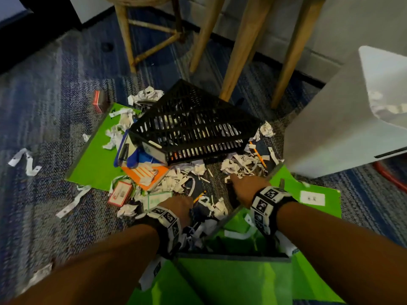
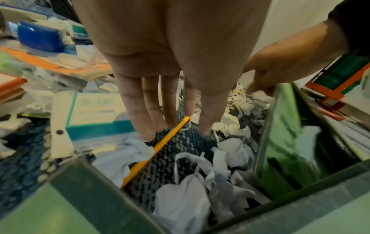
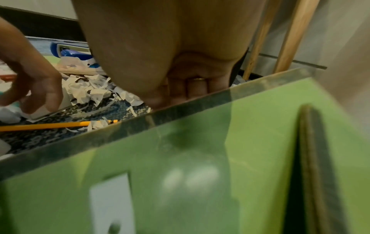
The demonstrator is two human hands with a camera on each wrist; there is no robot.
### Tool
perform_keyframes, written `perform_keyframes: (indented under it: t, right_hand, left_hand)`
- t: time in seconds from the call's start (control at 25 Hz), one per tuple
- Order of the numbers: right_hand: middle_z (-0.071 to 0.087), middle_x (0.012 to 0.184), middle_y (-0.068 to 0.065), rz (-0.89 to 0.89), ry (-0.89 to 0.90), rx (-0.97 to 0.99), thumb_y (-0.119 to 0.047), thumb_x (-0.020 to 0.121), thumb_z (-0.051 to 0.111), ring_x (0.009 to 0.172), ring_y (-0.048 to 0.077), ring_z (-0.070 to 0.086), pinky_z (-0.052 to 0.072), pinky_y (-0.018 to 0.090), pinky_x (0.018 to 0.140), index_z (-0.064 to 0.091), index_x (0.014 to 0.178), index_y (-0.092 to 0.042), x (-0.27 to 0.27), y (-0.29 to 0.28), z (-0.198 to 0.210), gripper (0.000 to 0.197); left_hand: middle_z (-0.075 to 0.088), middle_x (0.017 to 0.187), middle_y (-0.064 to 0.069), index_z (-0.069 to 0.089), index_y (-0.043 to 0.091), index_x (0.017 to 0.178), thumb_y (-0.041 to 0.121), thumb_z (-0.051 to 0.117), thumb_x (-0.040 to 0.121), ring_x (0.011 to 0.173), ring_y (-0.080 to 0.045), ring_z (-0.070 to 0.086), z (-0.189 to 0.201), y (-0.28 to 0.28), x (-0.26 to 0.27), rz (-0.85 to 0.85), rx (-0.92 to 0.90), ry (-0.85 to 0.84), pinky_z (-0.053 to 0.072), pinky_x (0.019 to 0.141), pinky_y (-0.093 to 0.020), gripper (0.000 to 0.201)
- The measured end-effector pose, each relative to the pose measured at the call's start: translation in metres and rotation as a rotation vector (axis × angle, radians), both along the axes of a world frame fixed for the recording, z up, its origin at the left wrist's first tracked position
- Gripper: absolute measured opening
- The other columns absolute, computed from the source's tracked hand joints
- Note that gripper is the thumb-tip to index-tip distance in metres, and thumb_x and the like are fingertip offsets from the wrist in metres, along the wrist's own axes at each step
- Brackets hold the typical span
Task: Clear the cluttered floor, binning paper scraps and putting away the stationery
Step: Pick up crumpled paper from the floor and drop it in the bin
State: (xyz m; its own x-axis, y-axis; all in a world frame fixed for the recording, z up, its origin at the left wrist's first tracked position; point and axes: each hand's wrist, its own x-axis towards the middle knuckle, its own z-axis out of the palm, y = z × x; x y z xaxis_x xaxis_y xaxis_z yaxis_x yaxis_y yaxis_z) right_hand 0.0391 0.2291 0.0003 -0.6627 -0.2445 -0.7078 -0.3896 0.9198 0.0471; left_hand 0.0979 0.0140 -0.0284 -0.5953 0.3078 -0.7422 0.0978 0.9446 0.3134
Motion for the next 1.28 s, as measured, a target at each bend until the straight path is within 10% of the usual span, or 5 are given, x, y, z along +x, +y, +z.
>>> perform_keyframes:
  t: [0.28,0.52,0.8,0.96,1.28]
  right_hand:
    - [0.027,0.149,0.014,-0.174,-0.142,-0.008,-0.019,0.088,0.062,0.123,0.041,0.048,0.043,0.054,0.098,0.01,0.148,-0.034,0.017,0.022,-0.013,0.081]
    - [0.025,0.148,0.013,-0.056,-0.216,-0.178,-0.03,0.073,0.08,0.121,0.041,0.049,0.047,0.051,0.095,0.007,0.147,-0.039,0.04,-0.01,-0.05,0.105]
    - [0.038,0.133,0.01,-0.145,-0.075,-0.264,-0.025,0.091,0.051,0.124,0.035,0.043,0.044,0.044,0.097,0.036,0.138,-0.026,0.081,-0.034,-0.068,0.049]
    - [0.037,0.135,0.004,-0.11,-0.081,-0.294,-0.051,0.079,0.037,0.127,0.033,0.034,0.038,0.049,0.103,0.034,0.136,-0.023,0.108,-0.045,-0.085,0.063]
    - [0.036,0.136,0.013,-0.235,0.0,-0.341,-0.027,0.094,0.047,0.122,0.034,0.044,0.041,0.039,0.097,0.042,0.131,-0.019,0.113,-0.047,-0.088,0.038]
  left_hand:
    - [0.019,0.151,-0.016,0.012,0.032,0.15,0.029,0.068,0.086,0.13,-0.045,0.036,-0.039,0.036,0.03,-0.068,0.01,-0.129,0.043,0.1,-0.053,0.085]
    - [0.042,0.14,-0.015,0.04,0.015,0.136,0.016,0.048,0.095,0.121,-0.033,0.049,-0.052,0.04,0.047,-0.004,-0.046,-0.015,0.043,0.097,-0.039,0.042]
    - [0.058,0.12,-0.014,0.044,0.015,0.132,0.028,0.049,0.095,0.112,-0.033,0.058,-0.055,0.029,0.023,0.084,0.076,0.047,0.049,0.093,-0.041,0.04]
    - [0.043,0.132,-0.003,0.039,0.024,0.133,0.045,0.052,0.084,0.12,-0.033,0.045,-0.061,0.025,0.045,0.038,-0.04,0.11,0.047,0.094,-0.046,0.055]
    - [0.049,0.134,-0.013,0.037,0.015,0.138,0.019,0.036,0.098,0.121,-0.036,0.048,-0.072,0.019,0.055,-0.084,-0.117,0.072,0.044,0.099,-0.048,0.039]
